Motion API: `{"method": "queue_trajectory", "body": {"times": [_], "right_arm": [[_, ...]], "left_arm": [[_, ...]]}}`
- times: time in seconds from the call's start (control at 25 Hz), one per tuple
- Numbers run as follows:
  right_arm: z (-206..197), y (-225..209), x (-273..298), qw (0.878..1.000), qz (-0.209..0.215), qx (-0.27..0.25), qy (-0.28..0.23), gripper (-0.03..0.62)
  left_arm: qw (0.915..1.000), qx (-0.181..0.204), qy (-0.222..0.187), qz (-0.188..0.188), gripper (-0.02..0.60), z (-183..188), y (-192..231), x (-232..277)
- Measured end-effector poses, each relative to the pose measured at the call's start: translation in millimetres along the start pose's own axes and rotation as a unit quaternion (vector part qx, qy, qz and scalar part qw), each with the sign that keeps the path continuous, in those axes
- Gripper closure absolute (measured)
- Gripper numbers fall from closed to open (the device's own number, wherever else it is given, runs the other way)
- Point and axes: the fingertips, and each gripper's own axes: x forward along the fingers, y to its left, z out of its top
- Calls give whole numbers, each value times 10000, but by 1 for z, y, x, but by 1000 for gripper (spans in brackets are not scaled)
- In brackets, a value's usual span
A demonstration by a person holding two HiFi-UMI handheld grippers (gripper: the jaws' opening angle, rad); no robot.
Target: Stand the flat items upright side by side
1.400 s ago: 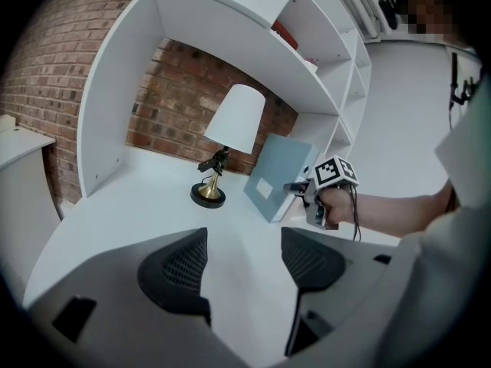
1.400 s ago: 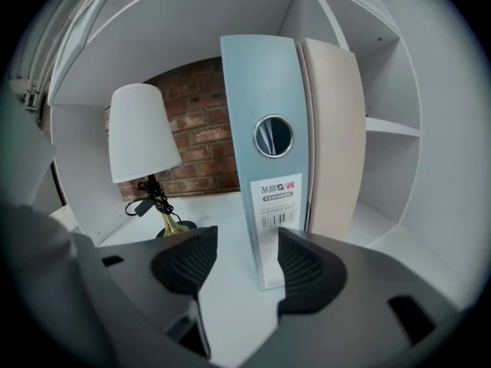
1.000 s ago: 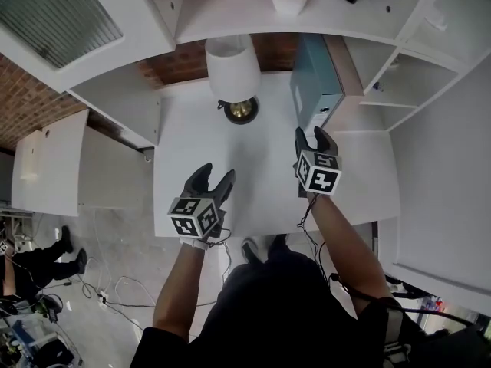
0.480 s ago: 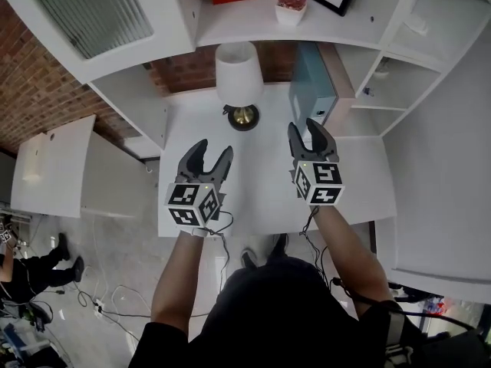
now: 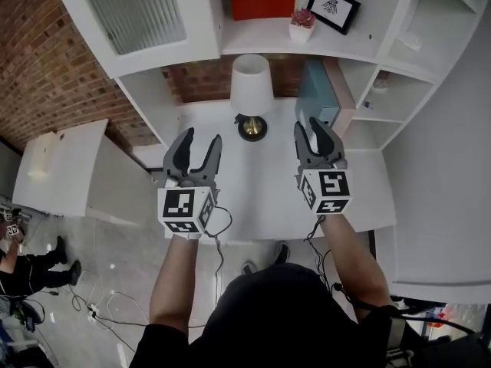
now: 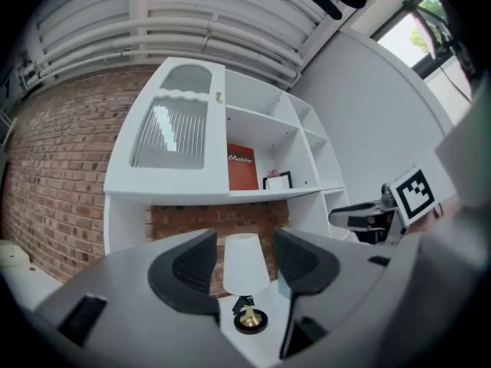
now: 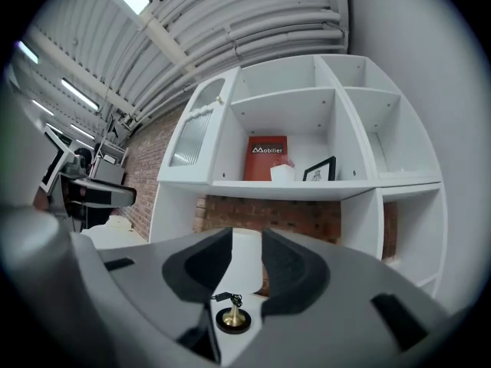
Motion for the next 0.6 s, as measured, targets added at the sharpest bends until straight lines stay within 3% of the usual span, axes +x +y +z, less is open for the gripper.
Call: {"method": "queue_trajectory", "body": {"times": [0.16,0.4,0.6], "right_arm": [[15,6,-11,9999,-14,-8,-172,494],[23,9,-26,9996,-89,-107,-258,580],[30,17,-32,9994,-48,-112,-327,583]], "left_arm": [[9994,209,-231,153,367,20,4,-17],[9995,-71,-261,167,380,23,9,-29],[9996,-133,-225,122,382,20,12,-31]]}}
